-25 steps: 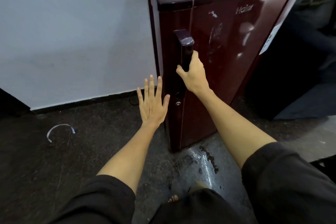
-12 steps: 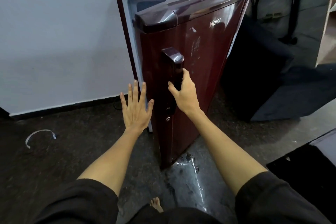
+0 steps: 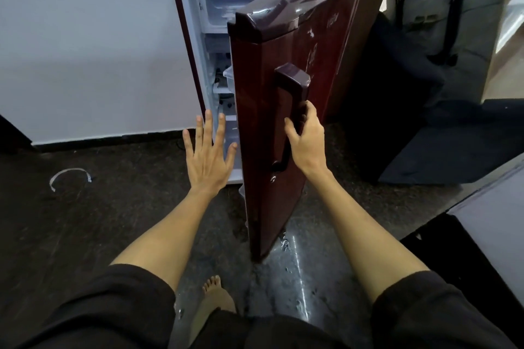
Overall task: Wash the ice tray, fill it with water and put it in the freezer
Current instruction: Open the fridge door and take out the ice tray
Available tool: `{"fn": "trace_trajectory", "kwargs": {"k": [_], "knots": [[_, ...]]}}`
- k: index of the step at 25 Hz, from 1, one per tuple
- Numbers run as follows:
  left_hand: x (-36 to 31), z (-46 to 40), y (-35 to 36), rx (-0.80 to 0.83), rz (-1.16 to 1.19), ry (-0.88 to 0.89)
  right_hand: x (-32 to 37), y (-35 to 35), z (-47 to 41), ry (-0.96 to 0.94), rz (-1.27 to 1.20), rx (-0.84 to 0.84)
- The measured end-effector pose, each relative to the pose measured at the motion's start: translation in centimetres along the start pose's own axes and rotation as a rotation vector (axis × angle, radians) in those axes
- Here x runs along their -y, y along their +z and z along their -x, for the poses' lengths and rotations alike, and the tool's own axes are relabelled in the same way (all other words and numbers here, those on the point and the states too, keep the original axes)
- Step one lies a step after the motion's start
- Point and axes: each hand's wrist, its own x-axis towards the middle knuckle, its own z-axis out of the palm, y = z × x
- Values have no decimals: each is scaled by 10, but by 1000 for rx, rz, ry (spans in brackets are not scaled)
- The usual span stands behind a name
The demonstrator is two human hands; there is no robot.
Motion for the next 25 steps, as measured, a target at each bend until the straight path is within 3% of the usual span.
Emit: {"fn": "trace_trajectory", "kwargs": {"k": [6,17,25], "knots": [[-47,20,-14,-25,11,69,-14,-74,20,4,-15,-88],[-147,20,-18,-25,86,235,-52,-197,13,103,32,-78],[-167,11,-8,-11,68,277,-76,-244,-6,159,128,-134]]}}
